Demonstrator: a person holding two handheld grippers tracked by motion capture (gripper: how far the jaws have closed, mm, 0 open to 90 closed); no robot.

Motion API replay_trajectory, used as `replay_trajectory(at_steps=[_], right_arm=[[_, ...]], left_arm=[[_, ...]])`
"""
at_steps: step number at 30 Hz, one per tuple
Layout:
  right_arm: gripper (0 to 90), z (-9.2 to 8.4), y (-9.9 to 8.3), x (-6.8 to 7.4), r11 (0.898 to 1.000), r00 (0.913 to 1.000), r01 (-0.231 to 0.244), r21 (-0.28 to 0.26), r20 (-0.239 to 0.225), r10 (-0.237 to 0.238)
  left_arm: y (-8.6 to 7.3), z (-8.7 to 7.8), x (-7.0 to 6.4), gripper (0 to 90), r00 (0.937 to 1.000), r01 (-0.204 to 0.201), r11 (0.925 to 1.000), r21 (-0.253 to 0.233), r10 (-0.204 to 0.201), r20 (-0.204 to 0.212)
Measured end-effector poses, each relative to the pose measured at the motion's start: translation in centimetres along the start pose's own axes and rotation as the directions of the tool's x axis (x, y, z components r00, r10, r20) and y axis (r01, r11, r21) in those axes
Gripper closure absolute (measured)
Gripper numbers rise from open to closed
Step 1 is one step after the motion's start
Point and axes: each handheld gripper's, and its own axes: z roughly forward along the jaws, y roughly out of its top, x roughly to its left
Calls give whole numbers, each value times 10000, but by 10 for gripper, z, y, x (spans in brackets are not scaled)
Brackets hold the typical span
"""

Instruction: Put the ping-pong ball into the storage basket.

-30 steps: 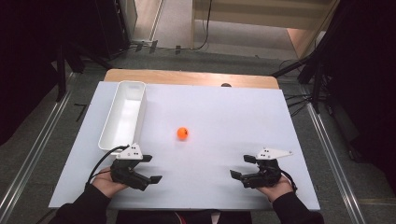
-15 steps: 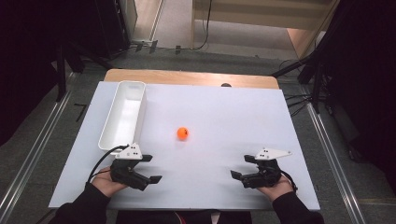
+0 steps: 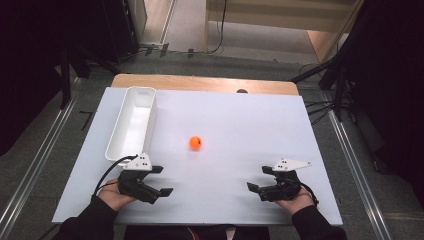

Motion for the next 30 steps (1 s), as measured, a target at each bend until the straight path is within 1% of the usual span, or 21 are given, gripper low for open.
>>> replay_trajectory(at_steps=[7,13,18,21,25,27,30], right_arm=[[119,0,0,0,10000,10000,0,40,-36,1],[119,1,0,0,9999,9999,125,37,-3,-125],[119,1,0,0,9999,9999,137,38,22,-137],[119,1,0,0,9998,9998,171,64,51,-172],[120,2,0,0,9998,9999,149,109,67,-150],[119,1,0,0,9998,9999,141,117,74,-142],[119,1,0,0,9999,9998,133,109,118,-134]], left_arm=[[0,0,0,149,10000,-25,10000,36,25,-5],[0,0,0,149,10000,-27,10000,53,27,2],[0,1,0,149,10000,25,10000,-31,-25,-1],[2,2,-1,149,10000,-73,10000,-9,73,-14],[4,4,-3,149,10000,27,9998,-188,-28,-46],[5,5,-4,149,9999,148,9997,-210,-149,-34],[7,8,-5,149,9998,152,9997,-215,-155,-151]])
